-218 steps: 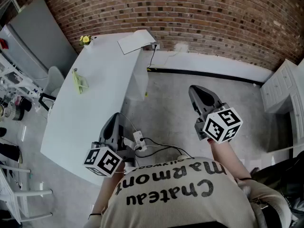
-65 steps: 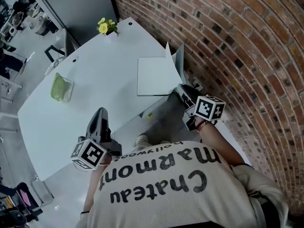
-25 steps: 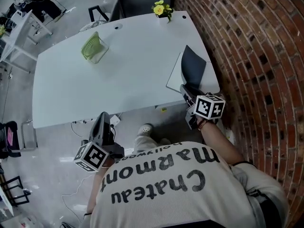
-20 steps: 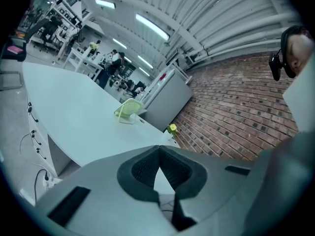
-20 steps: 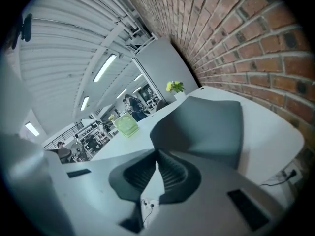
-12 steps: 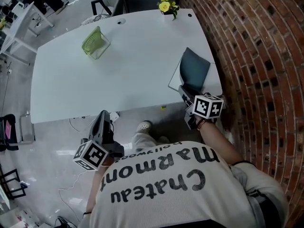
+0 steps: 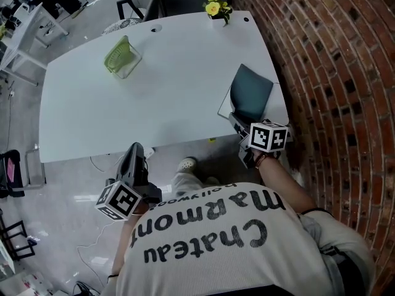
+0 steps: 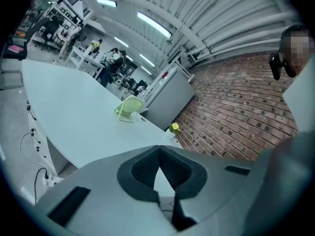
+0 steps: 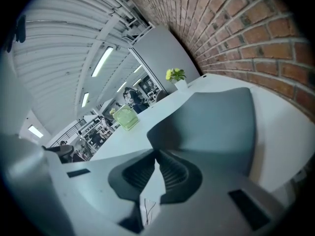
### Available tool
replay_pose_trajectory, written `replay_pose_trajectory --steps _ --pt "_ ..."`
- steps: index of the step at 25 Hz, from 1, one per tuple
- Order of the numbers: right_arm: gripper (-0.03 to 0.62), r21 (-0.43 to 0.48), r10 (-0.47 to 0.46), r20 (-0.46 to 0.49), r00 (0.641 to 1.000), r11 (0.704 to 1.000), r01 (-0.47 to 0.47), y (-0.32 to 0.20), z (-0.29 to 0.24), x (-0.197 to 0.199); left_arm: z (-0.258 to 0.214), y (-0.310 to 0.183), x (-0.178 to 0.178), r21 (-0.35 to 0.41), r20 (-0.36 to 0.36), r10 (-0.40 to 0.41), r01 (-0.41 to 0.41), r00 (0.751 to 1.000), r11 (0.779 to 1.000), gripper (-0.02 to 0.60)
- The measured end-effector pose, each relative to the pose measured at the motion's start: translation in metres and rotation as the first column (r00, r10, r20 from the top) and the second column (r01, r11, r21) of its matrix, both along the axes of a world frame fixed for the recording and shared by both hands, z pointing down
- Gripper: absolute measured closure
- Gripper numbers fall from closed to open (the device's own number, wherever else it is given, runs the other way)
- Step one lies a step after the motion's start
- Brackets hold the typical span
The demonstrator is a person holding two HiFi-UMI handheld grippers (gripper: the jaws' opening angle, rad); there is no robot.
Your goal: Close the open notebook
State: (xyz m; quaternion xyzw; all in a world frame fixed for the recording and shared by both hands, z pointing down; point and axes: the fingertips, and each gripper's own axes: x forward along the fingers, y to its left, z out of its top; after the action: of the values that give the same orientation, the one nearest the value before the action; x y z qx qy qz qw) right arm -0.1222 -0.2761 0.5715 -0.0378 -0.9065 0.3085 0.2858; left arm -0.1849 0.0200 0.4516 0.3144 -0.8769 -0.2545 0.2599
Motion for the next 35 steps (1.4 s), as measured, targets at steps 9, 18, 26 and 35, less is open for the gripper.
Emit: replay_pose_trajectory --steps 9,18,26,35 --pt "0.526 0.006 -0.007 -0.046 0.999 1.000 0.008 0.003 -0.001 -0.001 -0.012 -0.011 -0.008 0.006 0.025 0.037 -0.038 0.999 0.999 0.581" --pt "0.391 -0.020 -0.051 -0.068 0.996 0.999 0.049 0.024 0.002 -0.003 -0.019 -0.005 -0.003 0.014 0.046 0.045 -0.045 0.998 0.999 0.581" --pt "0.408 -0.205 -0.100 0.030 0.995 0.973 0.104 0.062 -0.036 -0.003 -0.020 -0.020 0.010 0.042 0.044 0.103 -0.104 0.994 0.994 0.580" --pt "0.533 -0.247 -0.070 0.273 0.960 0.959 0.140 0.076 -0.126 0.009 -0.041 -0.050 0.032 0.071 0.094 0.196 -0.203 0.976 0.977 0.581"
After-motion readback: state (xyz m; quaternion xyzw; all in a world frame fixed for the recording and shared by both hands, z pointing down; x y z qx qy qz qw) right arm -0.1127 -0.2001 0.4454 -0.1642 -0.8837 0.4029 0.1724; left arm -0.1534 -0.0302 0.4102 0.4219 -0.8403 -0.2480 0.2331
